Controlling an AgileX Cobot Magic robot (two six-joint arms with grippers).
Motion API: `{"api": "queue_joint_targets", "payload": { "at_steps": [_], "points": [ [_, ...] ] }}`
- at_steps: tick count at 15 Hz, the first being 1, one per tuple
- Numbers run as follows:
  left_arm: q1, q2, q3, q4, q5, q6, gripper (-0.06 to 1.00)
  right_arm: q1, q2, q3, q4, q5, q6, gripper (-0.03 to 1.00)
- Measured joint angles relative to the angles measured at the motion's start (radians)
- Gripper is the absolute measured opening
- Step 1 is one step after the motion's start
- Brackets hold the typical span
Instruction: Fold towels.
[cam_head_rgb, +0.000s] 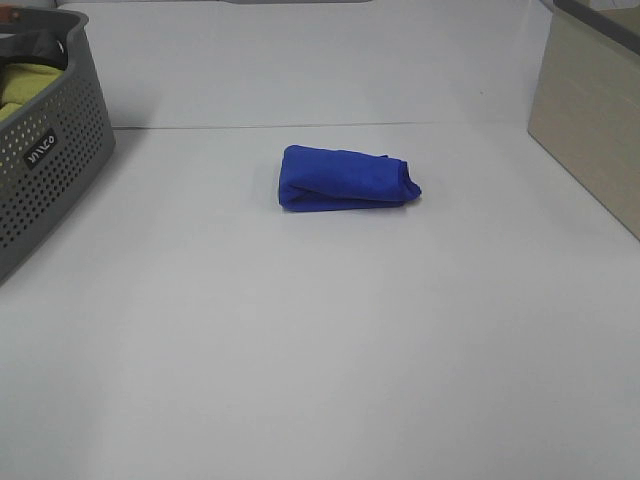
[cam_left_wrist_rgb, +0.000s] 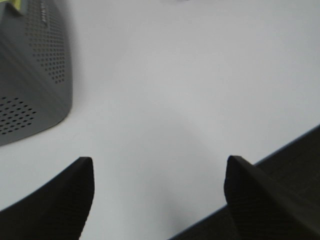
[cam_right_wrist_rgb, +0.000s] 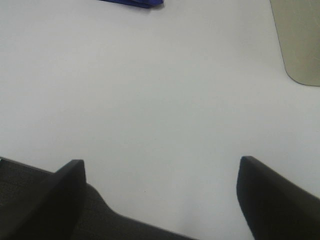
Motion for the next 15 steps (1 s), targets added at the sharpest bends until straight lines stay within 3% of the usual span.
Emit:
{"api": "queue_joint_targets", "payload": {
  "at_steps": [1, 3, 6, 10, 15],
  "points": [
    [0.092, -0.043, 0.0, 0.0, -0.002, 0.0, 0.7, 0.0, 0.0, 0.0, 0.0, 0.0, 0.0, 0.78],
    [0.131, -0.096, 0.0, 0.0, -0.002, 0.0, 0.7, 0.0, 0.0, 0.0, 0.0, 0.0, 0.0, 0.78],
    [0.133, -0.162, 0.0, 0.0, -0.002, 0.0, 0.7, -0.023, 0.0, 0.0, 0.0, 0.0, 0.0, 0.78],
    [0.133, -0.164, 0.0, 0.0, -0.002, 0.0, 0.7, -0.142, -0.004, 0.0, 0.012, 0.0, 0.0, 0.78],
    [0.133, -0.164, 0.0, 0.0, -0.002, 0.0, 0.7, -0.144, -0.128, 0.003, 0.016, -0.001, 0.0, 0.78]
  ]
}}
